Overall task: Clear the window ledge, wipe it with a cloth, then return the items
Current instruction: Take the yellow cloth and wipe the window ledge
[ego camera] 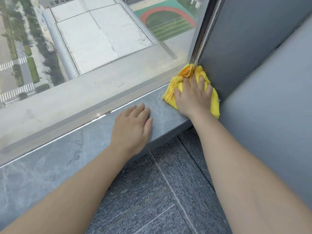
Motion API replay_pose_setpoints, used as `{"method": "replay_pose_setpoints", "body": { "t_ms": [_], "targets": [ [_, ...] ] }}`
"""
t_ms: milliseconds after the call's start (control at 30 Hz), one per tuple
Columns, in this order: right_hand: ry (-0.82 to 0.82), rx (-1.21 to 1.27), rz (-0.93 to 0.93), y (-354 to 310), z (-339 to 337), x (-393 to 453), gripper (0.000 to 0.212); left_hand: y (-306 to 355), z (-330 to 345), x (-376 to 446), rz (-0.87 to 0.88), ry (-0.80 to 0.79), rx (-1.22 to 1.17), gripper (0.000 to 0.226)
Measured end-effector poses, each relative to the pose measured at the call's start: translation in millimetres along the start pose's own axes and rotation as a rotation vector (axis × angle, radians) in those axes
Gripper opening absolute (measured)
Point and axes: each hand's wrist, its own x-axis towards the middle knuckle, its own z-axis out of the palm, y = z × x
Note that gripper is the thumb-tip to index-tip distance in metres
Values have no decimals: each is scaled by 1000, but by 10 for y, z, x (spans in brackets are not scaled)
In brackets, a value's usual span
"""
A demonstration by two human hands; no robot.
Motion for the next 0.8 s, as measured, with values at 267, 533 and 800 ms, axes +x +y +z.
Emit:
{"method": "replay_pose_setpoints", "body": {
  "t_ms": [267,533,800],
  "targets": [
    [-33,-14,-41,2,65,-210,59,-222,-183,-229,-57,-67,-120,66],
    [-71,2,-224,-573,231,-775,59,-463,-215,-682,-194,22,-173,65],
    [-123,-45,-418,-1215,406,-1352,59,-921,-494,-1369,-356,67,-163,66]
  ]
}}
